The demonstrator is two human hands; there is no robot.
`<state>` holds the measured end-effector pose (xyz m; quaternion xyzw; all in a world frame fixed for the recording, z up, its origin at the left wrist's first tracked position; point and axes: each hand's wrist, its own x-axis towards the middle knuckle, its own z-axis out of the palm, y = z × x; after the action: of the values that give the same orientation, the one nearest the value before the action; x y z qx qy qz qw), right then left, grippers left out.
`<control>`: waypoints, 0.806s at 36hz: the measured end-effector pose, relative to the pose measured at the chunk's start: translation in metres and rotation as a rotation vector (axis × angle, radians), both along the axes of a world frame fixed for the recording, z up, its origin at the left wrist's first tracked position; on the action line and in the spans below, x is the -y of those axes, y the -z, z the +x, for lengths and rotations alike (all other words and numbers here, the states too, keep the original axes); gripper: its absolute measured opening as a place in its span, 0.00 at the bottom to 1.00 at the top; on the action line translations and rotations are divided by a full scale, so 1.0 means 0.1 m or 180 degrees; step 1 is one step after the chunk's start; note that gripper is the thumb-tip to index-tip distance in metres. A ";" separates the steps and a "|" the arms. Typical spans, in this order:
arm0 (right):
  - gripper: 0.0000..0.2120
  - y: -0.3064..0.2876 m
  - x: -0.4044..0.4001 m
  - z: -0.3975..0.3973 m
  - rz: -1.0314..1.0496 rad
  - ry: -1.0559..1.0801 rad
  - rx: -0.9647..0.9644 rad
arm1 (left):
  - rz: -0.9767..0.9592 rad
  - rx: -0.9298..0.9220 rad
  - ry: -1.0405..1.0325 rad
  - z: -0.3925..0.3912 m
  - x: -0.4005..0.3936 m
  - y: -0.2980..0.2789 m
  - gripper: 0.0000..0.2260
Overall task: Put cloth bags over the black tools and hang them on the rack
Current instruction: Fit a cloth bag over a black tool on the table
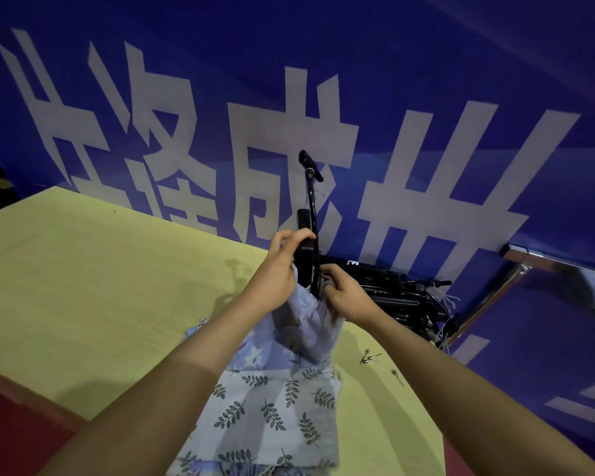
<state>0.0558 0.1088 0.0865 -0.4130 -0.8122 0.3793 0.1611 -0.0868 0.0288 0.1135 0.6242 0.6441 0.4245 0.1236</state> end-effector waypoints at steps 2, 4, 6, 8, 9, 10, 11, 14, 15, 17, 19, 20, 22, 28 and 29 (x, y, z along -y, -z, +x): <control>0.16 -0.03 -0.02 0.06 0.0002 0.0116 -0.0072 | 0.0055 -0.0013 -0.0040 0.01 -0.02 -0.04 0.31; 0.12 -0.05 -0.07 0.10 0.0146 0.0295 -0.0139 | 0.0105 0.0031 -0.0085 0.03 -0.03 -0.08 0.29; 0.08 -0.10 -0.10 0.14 0.0289 0.0532 -0.0269 | 0.0074 0.0159 -0.0130 0.05 -0.04 -0.13 0.28; 0.06 -0.16 -0.14 0.17 0.0419 0.0652 -0.0388 | 0.0075 0.0211 -0.0114 0.07 -0.05 -0.17 0.26; 0.07 -0.19 -0.15 0.18 0.0485 0.0673 -0.0424 | 0.0080 0.0224 -0.0081 0.08 -0.05 -0.18 0.25; 0.07 -0.22 -0.16 0.18 0.0544 0.0687 -0.0443 | 0.0101 0.0233 -0.0057 0.09 -0.05 -0.19 0.23; 0.07 -0.24 -0.17 0.18 0.0587 0.0707 -0.0472 | 0.0128 0.0241 -0.0052 0.11 -0.05 -0.19 0.21; 0.07 -0.27 -0.18 0.17 0.0508 0.0804 -0.0517 | 0.0261 0.0288 -0.0134 0.16 -0.06 -0.21 0.15; 0.07 -0.28 -0.18 0.17 0.0400 0.0838 -0.0525 | 0.0310 0.0273 -0.0171 0.18 -0.07 -0.20 0.14; 0.07 -0.27 -0.17 0.16 0.0119 0.0863 -0.0588 | 0.0406 0.0192 -0.0294 0.20 -0.10 -0.18 0.11; 0.07 -0.26 -0.15 0.16 -0.0078 0.0857 -0.0677 | 0.0531 0.0151 -0.0434 0.23 -0.13 -0.16 0.08; 0.06 -0.27 -0.14 0.17 -0.0146 0.0852 -0.0744 | 0.0583 0.0159 -0.0486 0.24 -0.14 -0.17 0.08; 0.06 -0.29 -0.13 0.18 -0.0291 0.0838 -0.0906 | 0.0626 0.0213 -0.0539 0.25 -0.14 -0.18 0.07; 0.10 -0.40 -0.14 0.28 -0.0221 0.0564 -0.0709 | 0.0611 0.0232 -0.0613 0.26 -0.15 -0.22 0.08; 0.14 -0.42 -0.16 0.29 0.0036 0.0460 -0.0415 | 0.0619 0.0204 -0.0608 0.27 -0.15 -0.22 0.08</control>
<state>0.0851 0.1243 0.1286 -0.4440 -0.7702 0.3881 0.2429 -0.0602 0.0435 0.1355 0.5553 0.6521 0.5145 0.0421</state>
